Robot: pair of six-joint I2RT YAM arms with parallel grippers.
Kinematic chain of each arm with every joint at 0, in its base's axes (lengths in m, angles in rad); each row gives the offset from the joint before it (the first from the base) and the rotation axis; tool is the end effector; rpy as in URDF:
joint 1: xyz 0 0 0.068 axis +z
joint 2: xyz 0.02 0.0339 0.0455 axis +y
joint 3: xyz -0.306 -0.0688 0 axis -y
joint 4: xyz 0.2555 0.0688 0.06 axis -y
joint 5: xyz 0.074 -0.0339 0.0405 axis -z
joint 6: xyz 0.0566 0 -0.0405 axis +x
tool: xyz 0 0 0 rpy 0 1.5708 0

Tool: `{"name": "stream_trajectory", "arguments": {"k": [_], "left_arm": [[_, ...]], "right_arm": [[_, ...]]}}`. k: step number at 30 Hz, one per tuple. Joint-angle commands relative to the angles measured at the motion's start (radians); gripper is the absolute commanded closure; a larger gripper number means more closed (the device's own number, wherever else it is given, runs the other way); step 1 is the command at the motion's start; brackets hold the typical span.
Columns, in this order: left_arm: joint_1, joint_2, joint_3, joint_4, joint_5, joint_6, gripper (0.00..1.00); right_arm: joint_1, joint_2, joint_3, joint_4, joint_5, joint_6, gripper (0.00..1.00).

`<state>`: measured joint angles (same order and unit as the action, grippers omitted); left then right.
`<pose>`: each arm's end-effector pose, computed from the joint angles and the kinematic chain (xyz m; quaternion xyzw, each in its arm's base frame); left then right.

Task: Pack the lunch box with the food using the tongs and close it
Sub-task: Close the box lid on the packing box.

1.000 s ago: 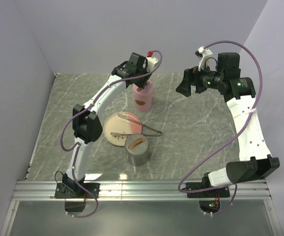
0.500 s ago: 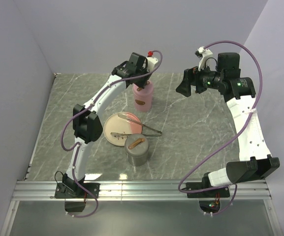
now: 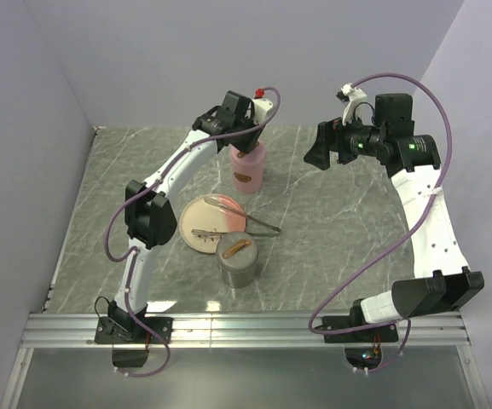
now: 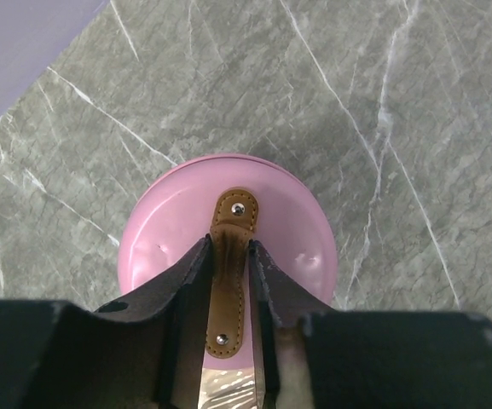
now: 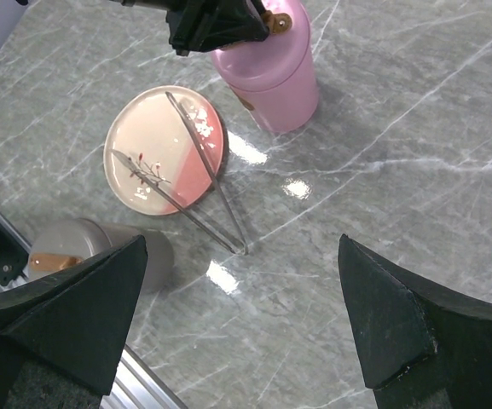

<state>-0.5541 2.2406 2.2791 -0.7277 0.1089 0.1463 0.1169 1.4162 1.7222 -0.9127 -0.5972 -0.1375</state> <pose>0.4760 -0.3017 0.3403 0.3316 0.8403 -0.1345 0.4072 0.2919 0.0663 0.4812 -0.2427 0.8227 0.2561 0.4457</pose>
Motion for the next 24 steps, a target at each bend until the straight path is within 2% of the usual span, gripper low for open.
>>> {"name": "stream_trajectory", "arguments": {"k": [1,11,18,20,24], "left_arm": [[-0.007,-0.061,-0.021,-0.059,0.014,0.024,0.71],[-0.007,-0.137,-0.141,0.042,0.002,0.064,0.65],[-0.009,-0.144,-0.168,0.065,-0.003,0.075,0.62],[-0.009,-0.144,-0.171,0.077,-0.008,0.073,0.63],[-0.007,-0.116,-0.135,0.064,-0.015,0.061,0.75]], "right_arm": [[-0.005,-0.013,0.004,0.009,-0.026,0.012,0.0],[-0.005,-0.017,0.002,0.008,-0.026,0.013,0.0],[-0.006,-0.02,-0.003,0.008,-0.024,0.012,0.0],[-0.006,-0.02,-0.004,0.009,-0.024,0.013,0.0],[-0.003,-0.023,-0.007,0.012,-0.021,0.013,0.0]]}}
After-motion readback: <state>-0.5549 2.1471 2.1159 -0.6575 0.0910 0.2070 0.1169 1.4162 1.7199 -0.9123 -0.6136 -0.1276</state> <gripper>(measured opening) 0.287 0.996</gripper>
